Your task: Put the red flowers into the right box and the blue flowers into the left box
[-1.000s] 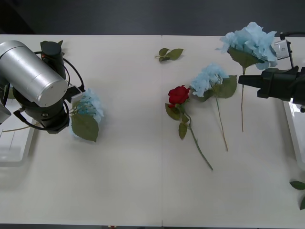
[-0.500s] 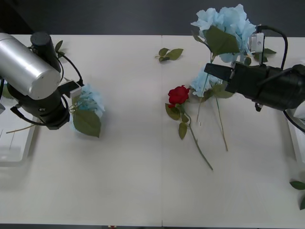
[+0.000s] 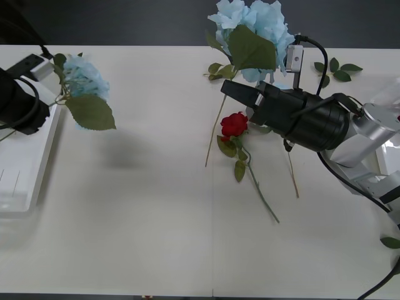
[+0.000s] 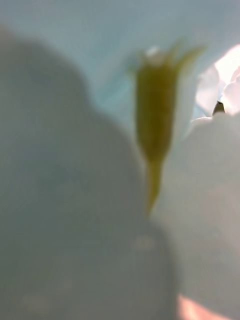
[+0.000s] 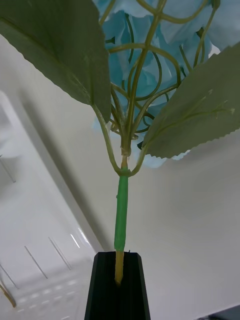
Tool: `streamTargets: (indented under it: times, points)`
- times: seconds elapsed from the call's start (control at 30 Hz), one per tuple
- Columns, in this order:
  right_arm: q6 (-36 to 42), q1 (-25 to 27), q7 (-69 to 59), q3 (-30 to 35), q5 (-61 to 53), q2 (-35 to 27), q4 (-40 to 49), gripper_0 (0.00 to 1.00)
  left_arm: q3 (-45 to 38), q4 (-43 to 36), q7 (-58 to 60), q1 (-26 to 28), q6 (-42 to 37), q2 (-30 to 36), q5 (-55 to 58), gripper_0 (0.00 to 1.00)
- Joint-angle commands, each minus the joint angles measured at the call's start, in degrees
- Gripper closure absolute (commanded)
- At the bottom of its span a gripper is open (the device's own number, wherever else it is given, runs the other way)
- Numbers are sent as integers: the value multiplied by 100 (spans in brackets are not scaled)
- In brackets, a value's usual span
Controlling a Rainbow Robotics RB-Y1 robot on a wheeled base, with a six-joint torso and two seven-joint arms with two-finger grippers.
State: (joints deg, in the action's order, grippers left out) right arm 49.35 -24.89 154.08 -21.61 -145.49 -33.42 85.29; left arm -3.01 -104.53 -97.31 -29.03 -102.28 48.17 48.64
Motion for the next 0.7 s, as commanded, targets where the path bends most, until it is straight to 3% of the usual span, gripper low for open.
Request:
streamTargets:
  times: [0.03,0.27,0.53,0.7]
  points:
    - [-31,-279,92,-36,267,301,217,100,-895,-270,-368,636,252,236,119,100]
    - [-163,-411,92,-221,284,662,208,100,-1879,-261,-376,1480,850,439,224,100]
    - [-312,-613,92,-519,284,952,208,100,-2187,-208,-324,2490,2696,825,233,100]
    - [-427,-736,92,-563,284,1005,208,100,-2143,64,-350,2675,3232,825,137,100]
